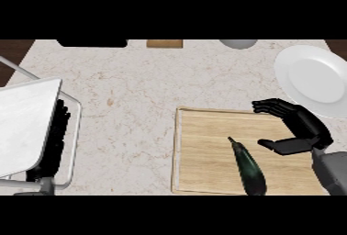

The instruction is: Pick the eggplant from the tray and place it in the plate

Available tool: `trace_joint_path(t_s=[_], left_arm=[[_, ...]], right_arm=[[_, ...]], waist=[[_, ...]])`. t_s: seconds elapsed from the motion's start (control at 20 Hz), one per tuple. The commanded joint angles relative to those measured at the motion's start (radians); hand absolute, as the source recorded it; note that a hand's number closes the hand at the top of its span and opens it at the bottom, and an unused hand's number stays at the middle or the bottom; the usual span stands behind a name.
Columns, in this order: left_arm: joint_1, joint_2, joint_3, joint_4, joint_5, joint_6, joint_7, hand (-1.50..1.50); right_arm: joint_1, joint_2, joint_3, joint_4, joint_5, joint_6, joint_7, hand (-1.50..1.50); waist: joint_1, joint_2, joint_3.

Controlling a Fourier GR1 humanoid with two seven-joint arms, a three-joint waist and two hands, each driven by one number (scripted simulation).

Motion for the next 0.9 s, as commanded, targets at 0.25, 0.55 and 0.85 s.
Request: trace_joint_path(t_s=[0.25, 0.55, 0.85], left_arm=[[-0.105, 0.025, -0.044, 0.022, 0.028, -0.088, 0.14, 0.0], [-0.09, 0.034, -0.021, 0.066, 0.053, -0.128, 0.079, 0.0], [-0.105, 0.052, -0.015, 0.041, 0.052, -0.112, 0.129, 0.0]], right_arm=[[-0.016, -0.114, 0.08, 0.096, 0.196, 0.21, -0.232, -1.5], [-0.051, -0.122, 0.109, 0.108, 0.279, 0.212, -0.229, -1.5], [-0.116, -0.181, 0.148, 0.055, 0.304, 0.312, -0.117, -1.5]], waist=[[-0.022, 0.002, -0.004], [-0.022, 0.001, -0.005], [-0.027, -0.001, -0.006]])
